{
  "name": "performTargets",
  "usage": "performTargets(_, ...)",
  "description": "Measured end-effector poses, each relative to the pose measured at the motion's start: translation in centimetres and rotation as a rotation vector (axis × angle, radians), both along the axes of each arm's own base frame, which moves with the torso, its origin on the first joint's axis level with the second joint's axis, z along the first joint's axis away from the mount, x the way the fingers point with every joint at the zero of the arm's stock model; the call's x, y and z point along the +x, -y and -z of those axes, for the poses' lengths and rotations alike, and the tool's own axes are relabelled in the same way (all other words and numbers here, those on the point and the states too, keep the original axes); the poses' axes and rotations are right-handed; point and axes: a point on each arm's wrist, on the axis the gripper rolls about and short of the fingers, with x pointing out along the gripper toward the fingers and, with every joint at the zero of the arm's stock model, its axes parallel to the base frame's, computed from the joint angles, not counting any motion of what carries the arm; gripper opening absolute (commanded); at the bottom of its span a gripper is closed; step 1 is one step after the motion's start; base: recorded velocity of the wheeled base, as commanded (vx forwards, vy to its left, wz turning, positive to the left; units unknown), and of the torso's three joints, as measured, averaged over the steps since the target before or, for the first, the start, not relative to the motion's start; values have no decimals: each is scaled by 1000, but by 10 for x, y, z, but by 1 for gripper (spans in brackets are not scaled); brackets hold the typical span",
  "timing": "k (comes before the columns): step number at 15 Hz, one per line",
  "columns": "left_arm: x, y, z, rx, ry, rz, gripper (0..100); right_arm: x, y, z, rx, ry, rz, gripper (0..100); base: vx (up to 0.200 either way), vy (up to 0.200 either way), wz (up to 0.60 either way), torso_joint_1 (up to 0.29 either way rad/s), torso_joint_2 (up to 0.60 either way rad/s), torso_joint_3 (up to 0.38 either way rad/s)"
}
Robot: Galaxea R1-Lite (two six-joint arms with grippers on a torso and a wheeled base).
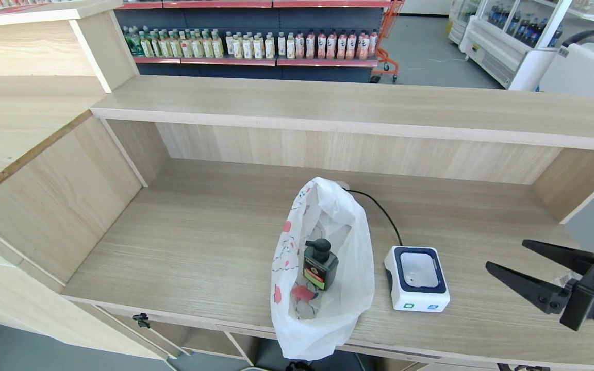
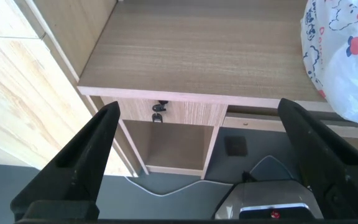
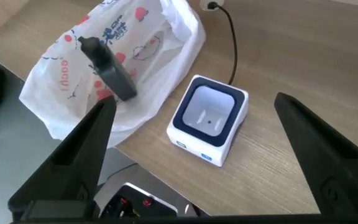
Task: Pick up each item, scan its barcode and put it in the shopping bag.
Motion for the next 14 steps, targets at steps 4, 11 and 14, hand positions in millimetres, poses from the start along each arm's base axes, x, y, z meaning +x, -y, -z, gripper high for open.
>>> performTargets(4, 0, 0, 0, 0, 0, 0, 100, -5, 1, 1, 7, 0, 36, 100, -50, 0, 0, 2, 2, -1)
performTargets(11, 0, 0, 0, -4, 0, 0, 100, -14, 11, 14, -1, -41, 142, 100, -114, 0, 0, 7, 4, 0)
performTargets(14, 0, 0, 0, -4, 0, 0, 100, -17, 15, 19, -1, -60, 176, 100, -67, 0, 0, 1, 1, 1)
